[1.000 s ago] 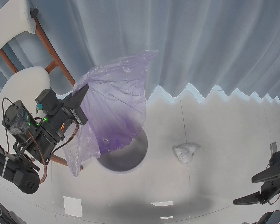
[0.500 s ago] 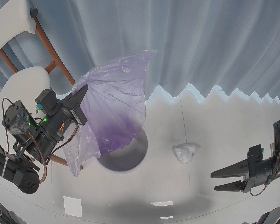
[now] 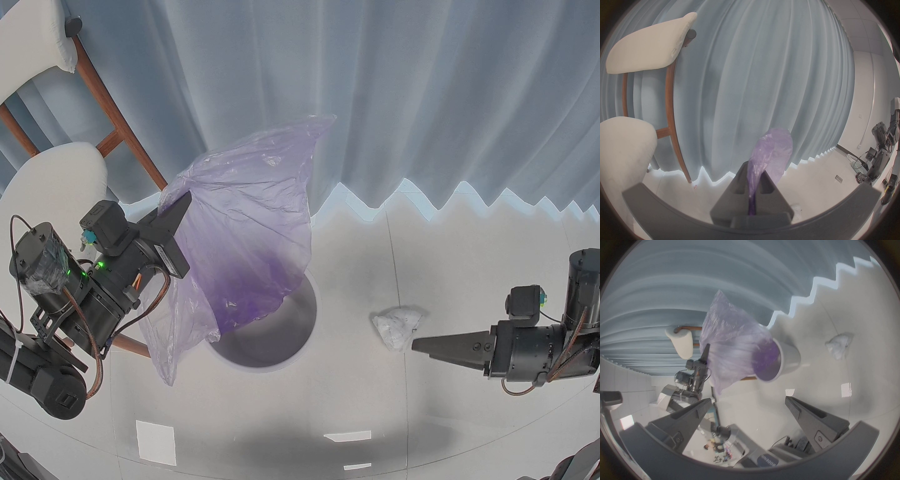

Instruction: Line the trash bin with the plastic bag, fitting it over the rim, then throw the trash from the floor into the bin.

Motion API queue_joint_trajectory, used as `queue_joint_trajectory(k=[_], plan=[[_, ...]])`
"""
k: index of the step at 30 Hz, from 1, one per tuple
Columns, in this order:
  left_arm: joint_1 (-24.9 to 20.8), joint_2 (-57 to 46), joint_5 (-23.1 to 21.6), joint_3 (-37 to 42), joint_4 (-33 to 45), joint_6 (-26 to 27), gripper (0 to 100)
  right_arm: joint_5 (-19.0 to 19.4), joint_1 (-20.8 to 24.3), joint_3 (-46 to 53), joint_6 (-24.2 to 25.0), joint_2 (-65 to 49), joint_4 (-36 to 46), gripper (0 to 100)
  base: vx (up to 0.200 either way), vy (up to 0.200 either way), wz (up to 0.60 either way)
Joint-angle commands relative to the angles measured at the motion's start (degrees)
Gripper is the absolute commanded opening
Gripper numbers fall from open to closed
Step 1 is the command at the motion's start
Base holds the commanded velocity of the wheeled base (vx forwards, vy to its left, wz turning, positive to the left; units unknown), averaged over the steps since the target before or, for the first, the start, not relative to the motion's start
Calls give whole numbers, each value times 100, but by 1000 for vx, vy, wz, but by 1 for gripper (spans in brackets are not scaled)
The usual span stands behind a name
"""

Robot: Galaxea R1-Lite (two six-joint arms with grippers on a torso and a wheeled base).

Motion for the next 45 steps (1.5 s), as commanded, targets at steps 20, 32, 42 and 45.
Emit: queue_joint_trajectory(k=[20,32,42,45], plan=[[-13,131,-8,273,-115,-4,0,-456,726,896,57,969,-2115,100,90,0,0],[-241,210,186,493,-221,84,0,-729,1192,948,681,1549,-2467,100,0,0,0],[-312,87,221,423,-221,84,0,-2566,1579,324,-391,3404,-3539,100,0,0,0],[-303,78,212,423,-221,119,0,-2609,1579,166,-356,3685,-3548,100,0,0,0]])
